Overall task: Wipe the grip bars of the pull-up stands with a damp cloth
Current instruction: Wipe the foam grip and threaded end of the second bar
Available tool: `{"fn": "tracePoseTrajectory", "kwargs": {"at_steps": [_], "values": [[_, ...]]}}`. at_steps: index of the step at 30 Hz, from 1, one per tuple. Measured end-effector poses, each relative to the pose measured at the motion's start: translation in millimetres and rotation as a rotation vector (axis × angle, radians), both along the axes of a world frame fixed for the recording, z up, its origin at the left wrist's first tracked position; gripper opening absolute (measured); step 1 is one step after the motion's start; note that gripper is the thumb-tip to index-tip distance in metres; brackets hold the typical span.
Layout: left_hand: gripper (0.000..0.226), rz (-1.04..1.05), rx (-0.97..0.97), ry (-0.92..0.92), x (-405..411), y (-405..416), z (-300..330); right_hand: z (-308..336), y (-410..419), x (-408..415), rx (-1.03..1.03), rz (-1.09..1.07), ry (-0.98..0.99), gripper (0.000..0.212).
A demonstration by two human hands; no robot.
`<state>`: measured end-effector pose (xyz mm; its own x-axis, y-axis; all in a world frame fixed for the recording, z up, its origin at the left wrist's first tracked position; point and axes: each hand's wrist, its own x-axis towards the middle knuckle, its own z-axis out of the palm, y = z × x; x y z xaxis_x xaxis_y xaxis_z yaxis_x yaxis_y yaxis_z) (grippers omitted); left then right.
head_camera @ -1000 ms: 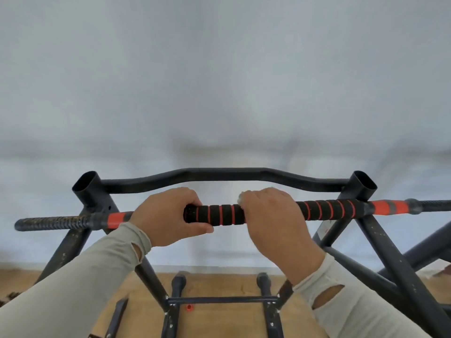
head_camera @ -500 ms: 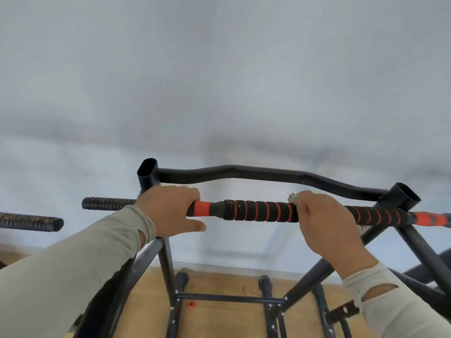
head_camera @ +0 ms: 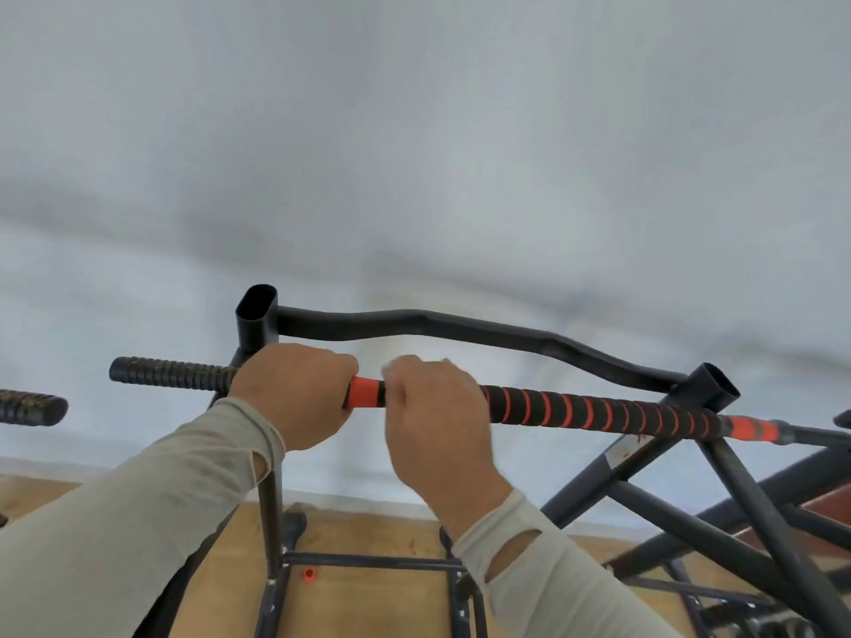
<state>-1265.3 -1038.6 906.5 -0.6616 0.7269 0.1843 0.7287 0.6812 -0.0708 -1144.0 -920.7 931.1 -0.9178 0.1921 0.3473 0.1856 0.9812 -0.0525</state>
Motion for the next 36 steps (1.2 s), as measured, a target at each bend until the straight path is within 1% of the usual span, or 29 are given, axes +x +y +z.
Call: {"fn": "tracePoseTrajectory", "kwargs": {"at_steps": [1, 3, 5, 7, 9, 12, 13, 14, 15, 17, 19, 20, 21, 23, 25, 26, 29, 31, 32, 34, 36], "values": [[0.024, 0.001, 0.006, 0.009, 0, 0, 0, -3, -4, -4, -0.036, 0.076, -0.04, 0.009], [0.023, -0.001, 0.013, 0.01, 0, 0, 1, -4, 8, -2, -0.059, 0.184, -0.091, 0.021], [0.02, -0.005, -0.005, -0.016, -1, 1, 3, 2, 34, 12, 0.007, 0.248, -0.057, 0.025], [0.017, -0.007, -0.014, -0.04, -1, 0, 3, 8, 61, 28, 0.071, 0.251, -0.013, 0.021], [0.015, -0.014, -0.009, -0.037, -2, -1, 2, 15, 86, 39, 0.17, 0.183, -0.052, 0.018], [0.012, -0.025, -0.013, -0.043, -3, -2, 2, 38, 106, 42, 0.346, -0.045, -0.27, 0.012], [0.012, -0.025, -0.016, -0.044, -3, -2, 2, 46, 109, 41, 0.379, -0.103, -0.276, 0.01], [0.012, -0.027, -0.016, -0.04, -3, -2, 1, 52, 110, 38, 0.391, -0.147, -0.231, 0.007], [0.012, -0.031, -0.013, -0.036, -3, -2, 1, 56, 108, 35, 0.37, -0.172, -0.146, 0.003], [0.014, -0.038, -0.007, -0.032, -3, -3, 1, 52, 94, 29, 0.282, -0.172, -0.04, 0.007], [0.017, -0.041, -0.01, -0.042, -3, -4, 1, 31, 78, 24, 0.192, -0.125, -0.107, 0.008], [0.02, -0.041, -0.019, -0.054, -3, -5, 1, 22, 70, 25, 0.102, -0.117, -0.144, 0.008], [0.023, -0.038, -0.03, -0.071, -2, -5, 3, 14, 67, 25, 0.022, -0.116, -0.149, 0.009], [0.032, -0.037, -0.048, -0.075, 0, -2, 9, 7, 70, 24, -0.043, -0.106, -0.105, 0.015], [0.038, -0.07, -0.056, -0.016, 2, 8, 16, 8, 75, 22, -0.068, -0.104, -0.133, 0.018], [0.036, -0.083, -0.058, -0.015, 3, 13, 18, 9, 76, 21, -0.072, -0.103, -0.145, 0.018], [0.022, -0.052, -0.065, -0.121, 7, 24, 14, 9, 74, 19, -0.14, -0.144, -0.13, 0.022], [0.016, -0.03, -0.044, -0.118, 8, 25, 10, 7, 67, 16, -0.164, -0.168, -0.09, 0.021], [0.014, -0.027, -0.036, -0.101, 9, 25, 9, 5, 59, 12, -0.14, -0.167, -0.065, 0.019], [0.015, -0.025, -0.026, -0.061, 10, 25, 7, -2, 35, 7, -0.054, -0.099, 0.006, 0.013], [0.02, -0.023, -0.015, -0.029, 11, 26, 6, -10, 13, 6, -0.043, 0.008, 0.061, 0.011]]}}
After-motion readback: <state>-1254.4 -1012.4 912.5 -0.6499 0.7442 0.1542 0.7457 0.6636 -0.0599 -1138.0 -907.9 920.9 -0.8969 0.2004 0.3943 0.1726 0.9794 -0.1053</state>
